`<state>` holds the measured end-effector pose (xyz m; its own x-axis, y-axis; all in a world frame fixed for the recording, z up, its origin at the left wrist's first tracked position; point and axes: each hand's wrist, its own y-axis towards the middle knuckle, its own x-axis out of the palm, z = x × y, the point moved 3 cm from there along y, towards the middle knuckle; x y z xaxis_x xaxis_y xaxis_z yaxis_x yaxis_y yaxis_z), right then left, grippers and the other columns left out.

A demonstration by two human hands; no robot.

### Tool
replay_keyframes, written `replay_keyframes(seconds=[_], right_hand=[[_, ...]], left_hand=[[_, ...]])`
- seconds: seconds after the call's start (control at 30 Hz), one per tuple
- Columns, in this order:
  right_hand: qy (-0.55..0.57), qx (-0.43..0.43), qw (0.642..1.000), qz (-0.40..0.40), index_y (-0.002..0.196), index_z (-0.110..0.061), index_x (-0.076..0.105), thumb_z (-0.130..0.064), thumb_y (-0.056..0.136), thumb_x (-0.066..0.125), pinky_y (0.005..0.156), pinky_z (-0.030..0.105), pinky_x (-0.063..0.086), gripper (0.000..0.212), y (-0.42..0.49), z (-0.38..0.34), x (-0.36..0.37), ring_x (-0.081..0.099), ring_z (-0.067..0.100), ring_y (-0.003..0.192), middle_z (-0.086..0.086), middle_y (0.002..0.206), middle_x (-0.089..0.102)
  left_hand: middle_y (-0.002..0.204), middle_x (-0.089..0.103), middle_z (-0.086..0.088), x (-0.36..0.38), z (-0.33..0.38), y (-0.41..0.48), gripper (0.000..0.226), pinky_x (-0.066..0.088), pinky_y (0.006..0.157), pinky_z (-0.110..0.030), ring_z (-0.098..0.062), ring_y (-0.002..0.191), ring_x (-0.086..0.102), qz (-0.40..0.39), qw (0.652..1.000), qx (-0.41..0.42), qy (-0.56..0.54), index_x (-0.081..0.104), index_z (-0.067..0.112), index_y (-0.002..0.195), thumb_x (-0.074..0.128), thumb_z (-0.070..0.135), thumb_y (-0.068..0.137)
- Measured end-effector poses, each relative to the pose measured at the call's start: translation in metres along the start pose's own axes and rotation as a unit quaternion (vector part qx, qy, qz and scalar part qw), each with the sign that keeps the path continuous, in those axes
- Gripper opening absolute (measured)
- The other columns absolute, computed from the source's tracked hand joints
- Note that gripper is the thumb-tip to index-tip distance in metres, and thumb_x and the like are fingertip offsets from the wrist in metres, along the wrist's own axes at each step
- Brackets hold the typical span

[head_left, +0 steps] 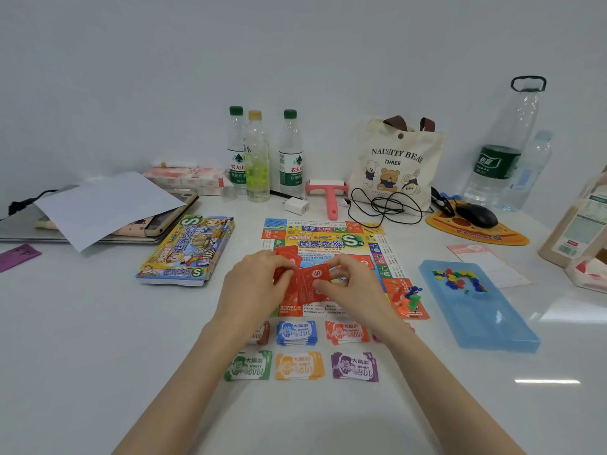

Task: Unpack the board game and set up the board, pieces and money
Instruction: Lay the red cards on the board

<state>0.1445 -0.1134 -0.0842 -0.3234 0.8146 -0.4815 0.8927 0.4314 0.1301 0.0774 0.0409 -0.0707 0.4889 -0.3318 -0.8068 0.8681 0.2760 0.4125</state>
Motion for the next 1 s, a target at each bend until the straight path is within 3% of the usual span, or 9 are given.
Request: replay_keyframes(seconds=[0.13,0.3,0.47,0.53,0.7,0.8,0.93,1.0], right_hand=[[-0.016,-0.007,1.0,0.002,0.103,-0.019,0.065,-0.022,0.088,0.068,0.066,0.02,0.053,0.016,-0.0005,0.0013,0.001,0.063,0.007,0.07,-0.003,0.093,0.068],[0.009,-0.016,1.0,0.003,0.1,-0.021,0.063,-0.022,0.093,0.062,0.062,0.014,0.047,0.007,-0.0017,0.0015,0.0013,0.063,-0.002,0.068,-0.003,0.086,0.071],[0.034,-0.001,0.999,-0.024,0.108,-0.02,0.058,-0.023,0.096,0.057,0.068,0.035,0.052,0.012,-0.0053,-0.0019,0.0059,0.063,0.014,0.069,0.012,0.079,0.071],[0.039,0.006,0.999,-0.025,0.109,-0.021,0.055,-0.024,0.097,0.056,0.069,0.038,0.05,0.013,-0.0049,-0.001,0.0053,0.06,0.016,0.069,0.01,0.076,0.07],[0.027,0.013,0.999,-0.03,0.105,-0.022,0.049,-0.021,0.099,0.05,0.053,0.021,0.04,0.006,-0.0051,0.0025,0.0056,0.055,0.017,0.067,0.0,0.072,0.067],[0.017,0.009,1.0,-0.023,0.106,-0.019,0.05,-0.02,0.1,0.048,0.045,0.02,0.036,0.006,-0.005,0.0035,0.0058,0.05,0.018,0.061,-0.001,0.071,0.067],[0.047,0.009,0.999,-0.018,0.107,-0.018,0.049,-0.019,0.1,0.049,0.052,0.023,0.04,0.008,-0.0063,-0.0006,0.002,0.053,0.019,0.065,0.002,0.074,0.069],[0.058,0.011,0.998,-0.022,0.108,-0.019,0.049,-0.02,0.1,0.049,0.057,0.019,0.043,0.008,-0.0064,-0.0042,-0.0007,0.055,0.011,0.062,0.002,0.075,0.07]], left_hand=[[0.113,0.065,0.014,-0.0014,0.0032,-0.0015,0.026,0.047,0.077,-0.027,-0.01,0.102,0.059,-0.027,0.999,0.001,0.035,0.067,0.033,0.114,0.057,0.037,0.09],[0.115,0.065,0.016,0.001,0.0048,-0.0012,0.029,0.04,0.072,-0.023,-0.006,0.104,0.058,-0.05,0.997,0.005,0.054,0.067,0.035,0.115,0.059,0.045,0.089],[0.114,0.067,0.013,0.0064,0.0022,-0.0011,0.027,0.044,0.074,-0.025,-0.009,0.103,0.06,-0.051,0.997,0.013,0.047,0.068,0.033,0.116,0.056,0.042,0.093],[0.111,0.068,0.013,0.0065,0.0018,-0.0012,0.026,0.043,0.072,-0.026,-0.01,0.102,0.06,-0.055,0.998,0.009,0.035,0.069,0.034,0.114,0.056,0.042,0.093],[0.111,0.067,0.013,0.0043,0.004,-0.0018,0.025,0.043,0.071,-0.025,-0.011,0.103,0.059,-0.073,0.996,0.018,0.041,0.068,0.034,0.115,0.054,0.038,0.095],[0.115,0.065,0.015,0.0035,0.0039,-0.0026,0.028,0.046,0.076,-0.027,-0.01,0.105,0.058,-0.076,0.996,0.013,0.043,0.066,0.036,0.119,0.055,0.038,0.093],[0.114,0.067,0.015,0.0017,0.0032,-0.0035,0.035,0.047,0.078,-0.026,-0.007,0.103,0.059,-0.057,0.998,-0.014,0.003,0.068,0.034,0.116,0.063,0.049,0.085],[0.108,0.07,0.013,-0.0008,0.0039,-0.0027,0.032,0.049,0.078,-0.027,-0.007,0.097,0.061,-0.036,0.999,-0.028,-0.022,0.072,0.032,0.109,0.067,0.05,0.083]])
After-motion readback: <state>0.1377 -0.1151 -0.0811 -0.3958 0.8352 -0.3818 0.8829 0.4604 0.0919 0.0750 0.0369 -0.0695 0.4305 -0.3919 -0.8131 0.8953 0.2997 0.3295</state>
